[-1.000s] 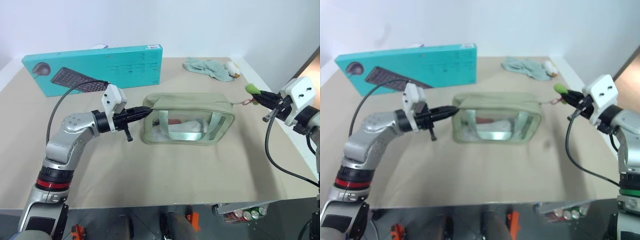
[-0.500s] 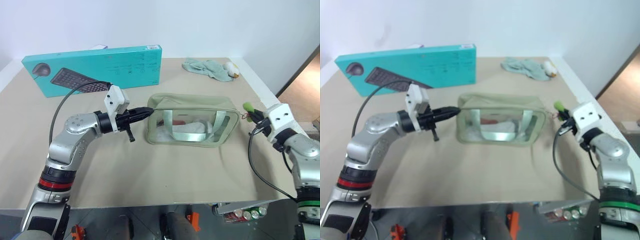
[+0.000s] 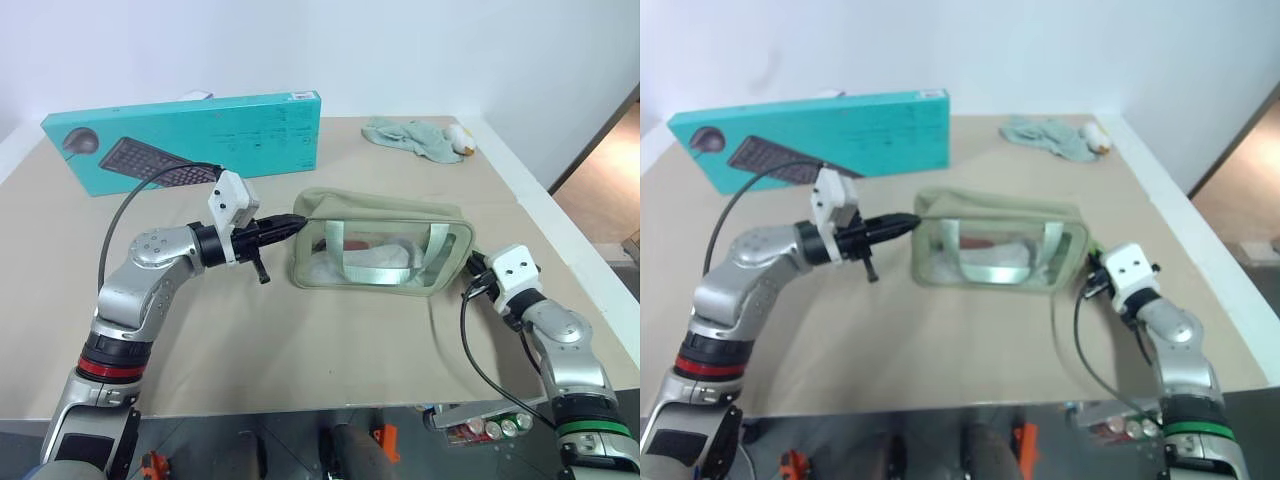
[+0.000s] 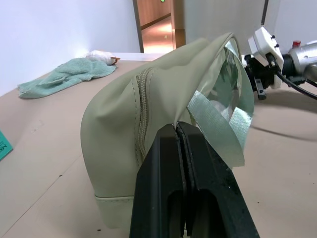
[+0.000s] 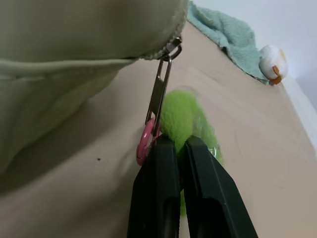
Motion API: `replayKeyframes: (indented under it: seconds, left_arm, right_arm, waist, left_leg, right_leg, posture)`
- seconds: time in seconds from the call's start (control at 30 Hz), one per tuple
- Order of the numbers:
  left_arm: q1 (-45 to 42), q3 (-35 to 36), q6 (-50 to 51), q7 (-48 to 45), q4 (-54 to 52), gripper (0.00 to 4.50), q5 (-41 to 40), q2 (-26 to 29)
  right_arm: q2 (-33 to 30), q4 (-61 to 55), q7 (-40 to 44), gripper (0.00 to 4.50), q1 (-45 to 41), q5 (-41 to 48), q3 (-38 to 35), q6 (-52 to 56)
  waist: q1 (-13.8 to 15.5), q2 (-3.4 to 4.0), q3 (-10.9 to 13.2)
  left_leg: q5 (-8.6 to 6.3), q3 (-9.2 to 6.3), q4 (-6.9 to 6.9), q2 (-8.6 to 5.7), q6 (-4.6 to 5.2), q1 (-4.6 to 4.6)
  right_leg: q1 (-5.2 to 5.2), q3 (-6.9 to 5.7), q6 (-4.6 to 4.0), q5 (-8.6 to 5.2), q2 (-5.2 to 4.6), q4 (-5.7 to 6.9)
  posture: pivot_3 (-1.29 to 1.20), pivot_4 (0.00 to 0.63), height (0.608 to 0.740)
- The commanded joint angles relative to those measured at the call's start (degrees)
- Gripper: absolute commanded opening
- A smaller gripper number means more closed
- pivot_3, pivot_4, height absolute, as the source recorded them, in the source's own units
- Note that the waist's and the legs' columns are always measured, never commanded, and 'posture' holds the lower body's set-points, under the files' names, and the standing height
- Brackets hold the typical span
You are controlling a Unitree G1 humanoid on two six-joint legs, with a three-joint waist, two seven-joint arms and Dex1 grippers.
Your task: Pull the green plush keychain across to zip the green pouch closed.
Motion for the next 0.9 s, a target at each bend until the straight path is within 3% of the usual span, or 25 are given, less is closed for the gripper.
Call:
replayKeyframes:
  seconds: [0.03,0.2,0.47,0.5,0.67,0.9]
  left_arm:
    - [-0.28,0.52,0.48,0.01,-1.18,0.00,0.29,0.95]
    - [-1.31,3.35,4.50,-0.02,-0.90,1.53,-3.96,0.62]
    - [0.89,12.12,7.56,3.45,-0.65,4.25,-7.88,3.28]
    - [1.57,12.57,7.36,3.61,-0.77,4.45,-7.65,3.80]
    - [15.29,9.69,-4.62,4.99,-3.28,4.45,3.85,6.79]
    - [27.76,5.24,-11.69,14.00,-8.47,4.45,11.46,-0.49]
  right_arm:
    - [0.12,-2.82,-0.20,0.04,0.33,2.35,-1.91,2.67]
    - [-1.05,-13.26,1.86,1.70,1.05,10.46,-6.57,9.90]
    - [-3.18,-34.96,4.92,4.46,16.52,19.13,-15.00,20.19]
    - [-3.17,-36.45,5.00,4.50,18.15,19.67,-15.80,20.98]
    - [0.59,-47.86,4.76,4.50,31.35,23.06,-16.82,24.95]
    - [5.41,-54.97,3.27,4.50,34.89,20.57,-9.57,24.11]
  waist:
    - [0.00,0.00,0.00]
    - [0.03,0.01,0.00]
    - [0.15,0.01,0.00]
    - [0.13,0.02,0.00]
    - [-0.06,0.15,-0.12]
    - [0.15,0.09,-0.12]
  left_leg:
    - [0.00,0.00,0.00,0.00,0.00,0.04]
    - [0.01,0.02,-0.01,0.00,0.01,0.06]
    - [0.00,-0.05,-0.13,0.03,0.00,-0.09]
    - [0.00,-0.05,-0.14,0.03,0.00,-0.08]
    - [-0.02,0.10,-0.29,0.17,-0.03,0.21]
    - [0.07,0.12,-0.12,0.22,0.04,0.18]
  right_leg:
    - [0.03,0.00,0.00,0.00,0.00,0.00]
    - [0.03,0.02,-0.01,0.01,0.00,0.03]
    - [-0.09,-0.06,0.01,-0.09,0.00,0.01]
    - [-0.09,-0.06,0.01,-0.09,0.00,0.01]
    - [0.03,0.08,-0.07,-0.15,-0.03,0.01]
    - [0.02,-0.02,-0.32,-0.15,-0.34,0.02]
  posture:
    - [0.00,0.150,0.740]
    - [0.00,0.150,0.740]
    - [0.00,0.150,0.740]
    - [0.00,0.150,0.740]
    - [0.00,0.150,0.740]
    - [0.00,0.150,0.740]
